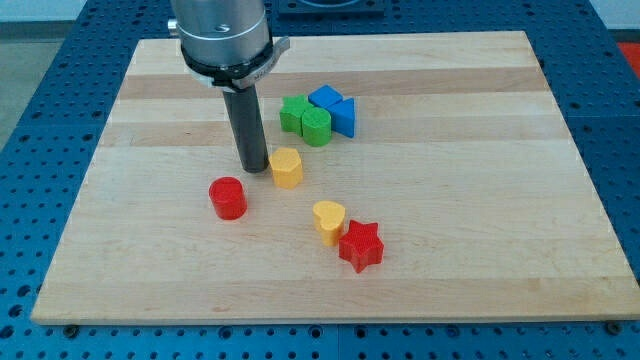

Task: Move the yellow hexagon to the bottom left of the green star

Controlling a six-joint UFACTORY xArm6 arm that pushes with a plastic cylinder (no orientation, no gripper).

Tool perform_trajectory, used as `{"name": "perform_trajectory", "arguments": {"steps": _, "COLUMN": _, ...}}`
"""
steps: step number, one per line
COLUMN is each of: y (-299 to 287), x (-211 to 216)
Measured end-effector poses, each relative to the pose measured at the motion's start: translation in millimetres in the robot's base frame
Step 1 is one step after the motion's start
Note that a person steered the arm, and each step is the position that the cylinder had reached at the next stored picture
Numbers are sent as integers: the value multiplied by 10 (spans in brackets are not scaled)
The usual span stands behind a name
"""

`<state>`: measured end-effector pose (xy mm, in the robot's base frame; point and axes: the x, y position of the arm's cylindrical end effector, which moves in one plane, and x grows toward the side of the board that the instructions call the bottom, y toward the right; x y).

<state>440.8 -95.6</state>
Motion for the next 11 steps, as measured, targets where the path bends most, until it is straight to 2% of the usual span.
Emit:
{"name": "perform_trajectory", "arguments": {"steps": 2, "y": 201, "x": 610}}
{"name": "perform_trajectory", "arguments": {"steps": 3, "y": 468, "x": 497}}
{"name": "perform_trajectory", "arguments": {"steps": 5, "y": 488, "x": -208}}
{"name": "perform_trajectory", "arguments": {"steps": 6, "y": 488, "x": -407}}
{"name": "perform_trajectory", "arguments": {"steps": 9, "y": 488, "x": -119}}
{"name": "perform_trajectory", "arguments": {"steps": 11, "y": 505, "x": -334}}
